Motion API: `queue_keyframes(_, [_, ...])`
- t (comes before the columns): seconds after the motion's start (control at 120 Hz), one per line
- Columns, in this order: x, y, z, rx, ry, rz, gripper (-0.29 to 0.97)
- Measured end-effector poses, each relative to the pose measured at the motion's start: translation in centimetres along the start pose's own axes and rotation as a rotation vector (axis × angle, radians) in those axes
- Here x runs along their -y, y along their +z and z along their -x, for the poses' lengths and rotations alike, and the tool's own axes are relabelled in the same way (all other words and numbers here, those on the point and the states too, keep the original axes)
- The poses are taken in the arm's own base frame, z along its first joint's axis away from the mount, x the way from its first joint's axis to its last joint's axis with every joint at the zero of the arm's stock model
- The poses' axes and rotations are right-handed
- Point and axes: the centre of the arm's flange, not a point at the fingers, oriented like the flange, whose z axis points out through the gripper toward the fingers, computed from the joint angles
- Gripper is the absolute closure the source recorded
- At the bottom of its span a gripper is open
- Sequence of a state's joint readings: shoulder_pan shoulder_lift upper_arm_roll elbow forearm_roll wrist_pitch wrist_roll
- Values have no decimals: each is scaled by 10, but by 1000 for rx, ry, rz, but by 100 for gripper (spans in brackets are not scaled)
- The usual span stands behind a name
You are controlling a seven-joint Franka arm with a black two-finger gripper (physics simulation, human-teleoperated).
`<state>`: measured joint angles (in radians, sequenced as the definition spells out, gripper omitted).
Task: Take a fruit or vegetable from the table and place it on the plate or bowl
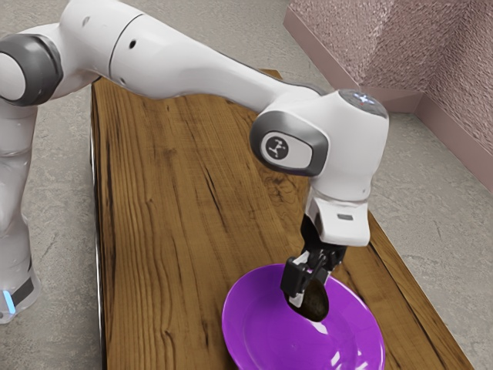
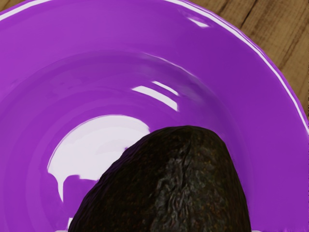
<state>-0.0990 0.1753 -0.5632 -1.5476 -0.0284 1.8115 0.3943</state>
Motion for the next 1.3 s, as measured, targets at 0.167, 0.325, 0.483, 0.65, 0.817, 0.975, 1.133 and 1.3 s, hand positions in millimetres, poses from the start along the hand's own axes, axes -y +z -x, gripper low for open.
queue_keyframes(0.167, [0,2,1,5,3,11,9])
queue_keyframes(0.325, [1,2,1,7,5,14,3])
queue_keyframes(0.483, [2,2,1,6,6,14,1])
queue_keyframes(0.65, [9,-10,1,-16,-4,3,0])
queue_keyframes(0.817, [57,-31,21,-46,-107,-31,0])
queue_keyframes(0.975, [78,-41,30,-77,-164,-20,0])
queue_keyframes(1.133, [97,-39,36,-94,-206,12,0])
queue_keyframes(1.3, [154,-44,71,-112,-330,15,0])
